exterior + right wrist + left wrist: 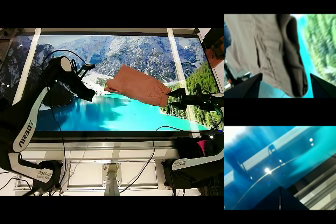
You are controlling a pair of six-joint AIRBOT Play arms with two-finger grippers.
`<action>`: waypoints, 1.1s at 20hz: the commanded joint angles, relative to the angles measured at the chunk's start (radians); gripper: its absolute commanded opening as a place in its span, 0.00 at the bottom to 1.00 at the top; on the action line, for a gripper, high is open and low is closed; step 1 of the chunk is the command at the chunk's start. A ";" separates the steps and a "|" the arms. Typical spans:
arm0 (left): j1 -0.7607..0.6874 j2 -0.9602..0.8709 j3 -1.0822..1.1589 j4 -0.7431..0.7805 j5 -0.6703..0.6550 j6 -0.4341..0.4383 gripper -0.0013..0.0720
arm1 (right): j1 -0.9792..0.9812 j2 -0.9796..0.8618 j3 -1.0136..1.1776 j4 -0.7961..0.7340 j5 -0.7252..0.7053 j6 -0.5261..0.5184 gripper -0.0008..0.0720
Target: Fold the clothes and pants, and hang the long-sleeved shirts on hangers.
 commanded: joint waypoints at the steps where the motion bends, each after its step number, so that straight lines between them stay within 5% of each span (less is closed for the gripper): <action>1: -0.013 0.001 -0.005 0.003 -0.017 -0.003 0.02 | 0.004 -0.016 0.029 -0.028 -0.014 0.037 0.96; 10: -0.021 0.000 -0.005 0.003 -0.017 -0.003 0.02 | 0.171 -0.068 0.034 -0.036 -0.080 0.064 0.92; 11: -0.021 0.000 -0.005 0.003 -0.017 -0.003 0.02 | 0.190 -0.068 0.034 -0.035 -0.091 0.064 0.78; 13: -0.021 0.000 -0.005 0.003 -0.017 -0.003 0.02 | 0.208 -0.067 0.034 -0.035 -0.086 0.063 0.13; 14: -0.021 0.000 -0.005 0.003 -0.017 -0.003 0.02 | 0.205 -0.064 0.035 -0.033 -0.077 0.064 0.03; 22: -0.021 0.000 -0.005 0.003 -0.016 -0.003 0.02 | -0.110 0.045 0.181 -0.115 0.064 0.147 0.03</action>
